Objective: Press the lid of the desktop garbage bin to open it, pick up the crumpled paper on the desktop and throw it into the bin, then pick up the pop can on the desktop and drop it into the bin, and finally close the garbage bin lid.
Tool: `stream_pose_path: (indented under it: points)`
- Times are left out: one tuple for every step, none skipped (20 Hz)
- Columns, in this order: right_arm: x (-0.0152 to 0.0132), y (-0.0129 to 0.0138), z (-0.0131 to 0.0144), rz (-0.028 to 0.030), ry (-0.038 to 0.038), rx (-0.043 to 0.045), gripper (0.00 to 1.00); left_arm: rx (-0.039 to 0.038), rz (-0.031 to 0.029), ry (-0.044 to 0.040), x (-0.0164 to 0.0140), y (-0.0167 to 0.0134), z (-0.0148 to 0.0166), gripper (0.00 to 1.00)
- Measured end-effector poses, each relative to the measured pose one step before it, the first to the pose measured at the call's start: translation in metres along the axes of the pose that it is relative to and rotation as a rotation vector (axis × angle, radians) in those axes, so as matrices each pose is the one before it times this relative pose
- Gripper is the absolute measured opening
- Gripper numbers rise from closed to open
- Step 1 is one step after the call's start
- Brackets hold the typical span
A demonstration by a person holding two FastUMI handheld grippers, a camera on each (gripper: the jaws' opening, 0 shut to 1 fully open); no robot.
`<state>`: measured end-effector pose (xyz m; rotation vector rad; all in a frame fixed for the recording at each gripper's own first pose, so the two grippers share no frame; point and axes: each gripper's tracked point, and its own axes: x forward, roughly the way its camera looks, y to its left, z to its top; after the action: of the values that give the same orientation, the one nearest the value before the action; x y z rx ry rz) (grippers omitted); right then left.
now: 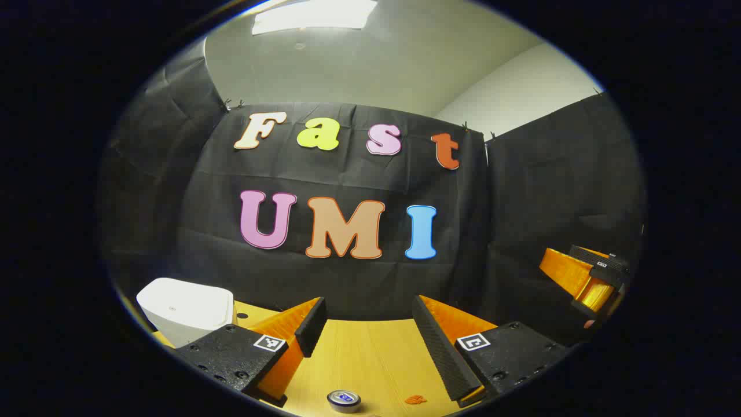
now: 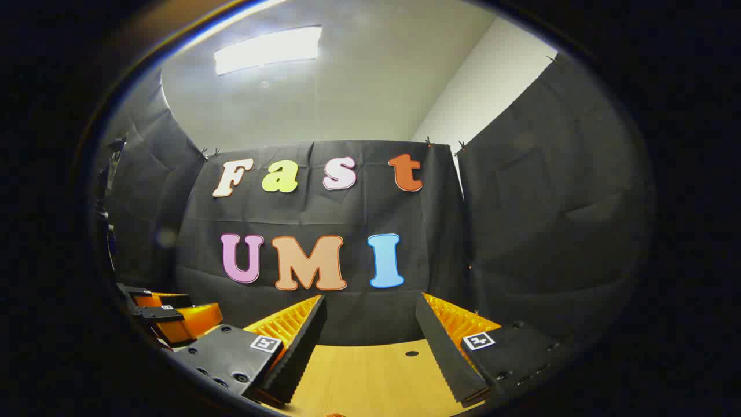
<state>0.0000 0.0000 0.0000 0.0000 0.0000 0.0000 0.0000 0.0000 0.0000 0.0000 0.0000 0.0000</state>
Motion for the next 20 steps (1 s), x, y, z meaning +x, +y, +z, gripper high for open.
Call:
stream_pose_path:
  points:
    - [-0.00018,-0.00214,0.00039,0.00502,0.00133,-0.00099,0.99,-0.00050,-0.01235,-0.00414,0.00176,-0.00731,0.00045,0.92]
    - [0.00047,-0.00192,-0.00008,0.00533,0.00807,0.00256,0.97,-0.00418,-0.01352,-0.00085,0.00110,-0.00827,0.00021,0.91]
    - [0.00029,-0.00396,-0.00364,0.00203,0.01304,0.00235,0.97,-0.00633,-0.01378,0.00167,0.00206,-0.00820,-0.00116,0.91]
    - [-0.00031,-0.00423,-0.00199,0.00218,0.01153,0.00139,0.97,-0.00396,-0.01052,0.00542,0.00091,-0.00727,-0.00195,0.91]
    - [0.00047,-0.00417,-0.00135,-0.00076,0.00781,0.00015,0.97,-0.00121,-0.01007,0.00690,0.00167,-0.00428,-0.00135,0.91]
    - [-0.00046,-0.00474,0.00041,-0.00442,0.00424,-0.00080,0.97,0.00029,-0.00664,0.00766,0.00228,-0.00454,-0.00196,0.91]
    - [-0.00083,-0.00337,0.00036,-0.00288,0.00135,-0.00145,0.95,0.00049,-0.00829,0.00735,0.00221,-0.00487,-0.00299,0.91]
    - [-0.00043,-0.00340,0.00117,-0.00310,-0.00237,-0.00173,0.97,-0.00056,-0.00767,0.00336,0.00045,-0.00372,0.00036,0.91]
    - [-0.00118,-0.00313,0.00122,-0.00294,-0.00315,-0.00053,0.97,-0.00104,-0.00775,0.00173,0.00175,-0.00399,-0.00054,0.92]
    - [-0.00083,-0.00190,0.00164,-0.00093,-0.00192,0.00030,0.97,0.00135,-0.00400,0.00194,0.00065,-0.00335,-0.00005,0.92]
    - [0.00029,-0.00253,0.00026,-0.00285,0.00161,-0.00081,0.97,0.00269,-0.00239,-0.00017,-0.00085,-0.00203,0.00020,0.92]
    - [-0.00064,-0.00161,-0.00159,-0.00062,0.00350,-0.00158,0.97,0.00190,-0.00131,-0.00368,0.00019,-0.00121,0.00003,0.92]
    - [-0.00021,-0.00139,-0.00047,0.00106,0.00385,-0.00150,0.95,0.00444,-0.00154,-0.00399,0.00032,-0.00151,0.00173,0.92]
    - [-0.00017,-0.00101,0.00039,0.00168,0.00165,0.00027,0.95,0.00497,0.00510,-0.00543,-0.00080,0.00034,0.00159,0.92]
    - [-0.00056,0.00076,0.00174,0.00233,-0.00019,0.00023,0.97,0.00378,0.00458,-0.00789,-0.00009,0.00070,0.00128,0.92]
    - [0.00024,-0.00071,0.00081,0.00197,-0.00331,-0.00064,0.95,0.00456,0.00637,-0.00929,-0.00030,0.00201,0.00200,0.92]
    - [-0.00015,-0.00034,0.00095,0.00214,-0.00381,-0.00110,0.97,0.00558,0.00686,-0.00749,-0.00143,0.00243,0.00170,0.92]
    - [0.00037,0.00002,0.00051,0.00263,-0.00267,-0.00028,0.97,0.00526,0.00847,-0.00795,-0.00044,0.00199,0.00143,0.92]
    - [0.00081,0.00113,0.00001,0.00321,-0.00022,0.00088,0.97,0.00316,0.00664,-0.00502,-0.00102,0.00192,0.00080,0.92]
    - [0.00061,0.00033,-0.00080,0.00304,0.00166,0.00086,0.97,0.00221,0.00653,-0.00197,-0.00069,0.00160,0.00029,0.92]
